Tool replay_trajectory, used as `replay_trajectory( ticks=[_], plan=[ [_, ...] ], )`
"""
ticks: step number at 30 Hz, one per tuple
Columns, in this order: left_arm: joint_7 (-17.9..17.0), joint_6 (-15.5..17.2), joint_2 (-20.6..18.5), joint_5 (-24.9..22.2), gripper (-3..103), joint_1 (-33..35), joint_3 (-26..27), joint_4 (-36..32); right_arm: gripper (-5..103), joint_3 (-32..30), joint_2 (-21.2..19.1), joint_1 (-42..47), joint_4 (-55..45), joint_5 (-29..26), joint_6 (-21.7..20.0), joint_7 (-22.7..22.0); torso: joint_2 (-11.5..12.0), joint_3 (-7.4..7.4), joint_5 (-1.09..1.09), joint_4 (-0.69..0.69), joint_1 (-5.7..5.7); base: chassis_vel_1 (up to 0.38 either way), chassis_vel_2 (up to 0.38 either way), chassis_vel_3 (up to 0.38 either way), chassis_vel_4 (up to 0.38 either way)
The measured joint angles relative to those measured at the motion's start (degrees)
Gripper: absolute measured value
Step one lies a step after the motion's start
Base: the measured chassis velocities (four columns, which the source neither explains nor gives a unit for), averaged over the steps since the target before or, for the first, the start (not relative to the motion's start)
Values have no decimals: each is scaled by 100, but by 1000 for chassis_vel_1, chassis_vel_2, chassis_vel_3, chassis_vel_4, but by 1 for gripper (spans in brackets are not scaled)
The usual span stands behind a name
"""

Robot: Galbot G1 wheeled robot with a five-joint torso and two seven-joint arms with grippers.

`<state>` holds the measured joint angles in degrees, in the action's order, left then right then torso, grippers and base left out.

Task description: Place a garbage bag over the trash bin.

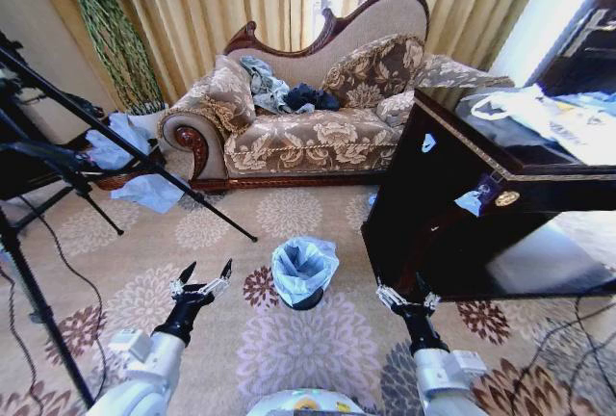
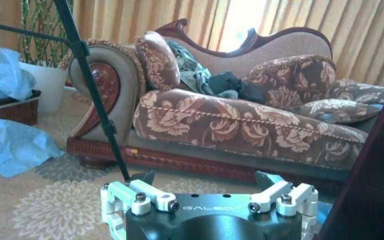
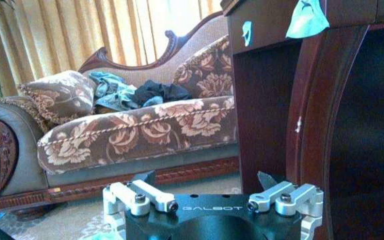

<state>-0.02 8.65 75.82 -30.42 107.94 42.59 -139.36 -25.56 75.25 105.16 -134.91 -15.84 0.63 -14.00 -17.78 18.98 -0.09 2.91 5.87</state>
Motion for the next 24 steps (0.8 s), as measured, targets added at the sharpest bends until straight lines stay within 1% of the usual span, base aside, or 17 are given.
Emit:
replay_trajectory(
  ticks=[24],
  plan=[
    [0, 0, 0, 0, 100, 0, 0, 0, 100, 0, 0, 0, 0, 0, 0, 0, 0, 0, 0, 0, 0, 0, 0, 0, 0]
  ],
)
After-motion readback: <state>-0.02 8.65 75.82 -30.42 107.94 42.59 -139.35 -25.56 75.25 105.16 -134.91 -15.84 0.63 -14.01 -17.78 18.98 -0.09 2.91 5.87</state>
